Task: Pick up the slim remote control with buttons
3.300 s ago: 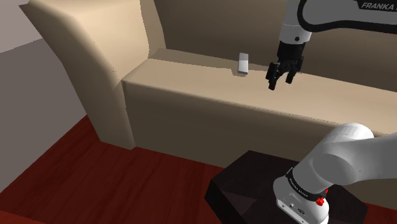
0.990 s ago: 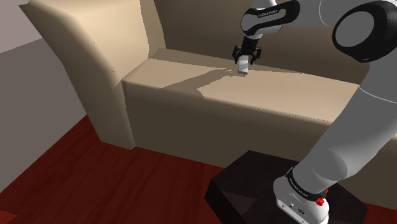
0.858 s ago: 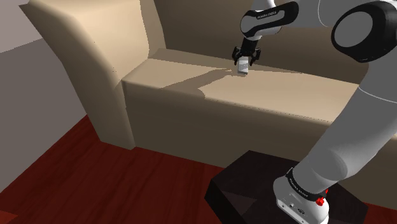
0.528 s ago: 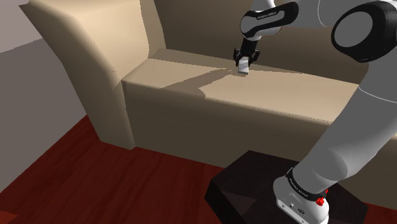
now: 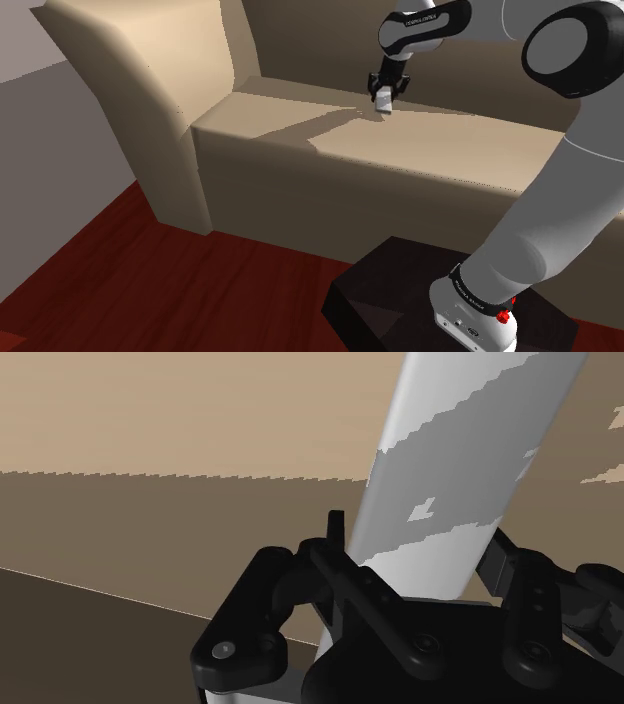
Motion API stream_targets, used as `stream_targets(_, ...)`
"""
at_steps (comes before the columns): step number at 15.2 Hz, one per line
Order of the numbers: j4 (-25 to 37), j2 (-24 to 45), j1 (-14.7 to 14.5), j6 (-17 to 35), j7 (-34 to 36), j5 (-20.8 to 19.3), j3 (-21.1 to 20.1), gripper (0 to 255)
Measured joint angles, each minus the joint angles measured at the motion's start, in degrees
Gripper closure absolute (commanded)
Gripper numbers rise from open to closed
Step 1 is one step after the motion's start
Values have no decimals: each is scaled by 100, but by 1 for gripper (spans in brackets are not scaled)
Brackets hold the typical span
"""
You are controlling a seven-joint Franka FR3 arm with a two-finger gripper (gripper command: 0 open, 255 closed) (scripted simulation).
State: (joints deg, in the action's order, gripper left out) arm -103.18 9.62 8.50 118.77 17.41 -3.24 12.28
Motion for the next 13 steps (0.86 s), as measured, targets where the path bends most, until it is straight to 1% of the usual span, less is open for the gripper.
stream_targets(13, 804, -126, -5, -926, -53, -5, 3, 255)
